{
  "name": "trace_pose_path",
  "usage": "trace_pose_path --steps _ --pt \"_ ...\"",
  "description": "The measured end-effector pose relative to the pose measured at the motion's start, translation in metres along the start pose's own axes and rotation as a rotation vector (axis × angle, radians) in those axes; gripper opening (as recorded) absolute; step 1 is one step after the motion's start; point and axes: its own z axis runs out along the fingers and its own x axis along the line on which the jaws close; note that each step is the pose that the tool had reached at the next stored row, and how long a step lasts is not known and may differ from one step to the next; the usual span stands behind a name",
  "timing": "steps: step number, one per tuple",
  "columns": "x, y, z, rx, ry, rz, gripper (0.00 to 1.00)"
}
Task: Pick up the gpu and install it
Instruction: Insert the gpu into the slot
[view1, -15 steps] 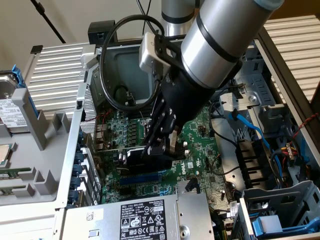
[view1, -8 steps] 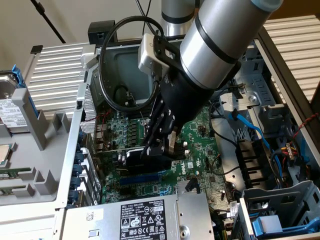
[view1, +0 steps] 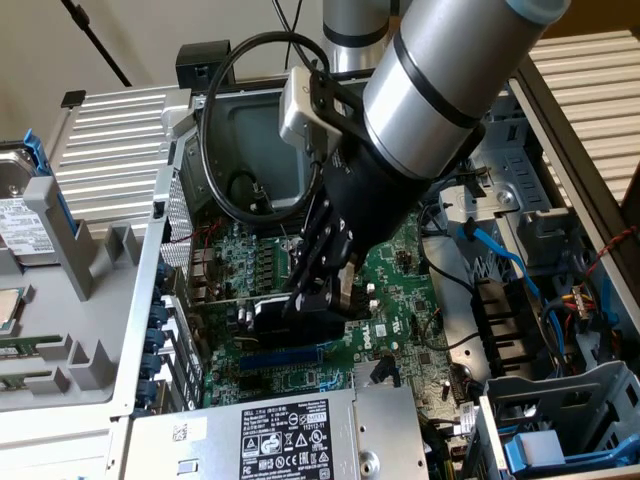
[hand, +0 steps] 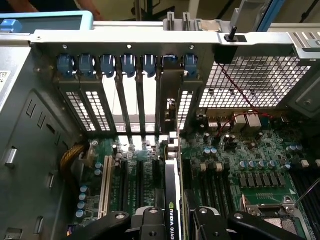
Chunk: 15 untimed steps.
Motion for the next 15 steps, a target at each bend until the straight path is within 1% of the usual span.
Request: trace_pose_path --steps 2,5,7,10,15 --pt "0.0005 -0.0002 0.0 -0.0003 -0.0003 0.0 0.26" --pt "0.001 -0.0028 -0.0018 -0.0022 -0.0002 0.0 0.26" --pt "0.0013 -0.005 -0.0032 -0.0047 -0.0001 0.0 0.26" --pt "0.0012 -0.0073 -0.0046 -0.0066 -0.0008 0.002 0.26" --pt "0.003 -0.0089 -0.0058 -0.0144 -0.0019 0.004 0.26"
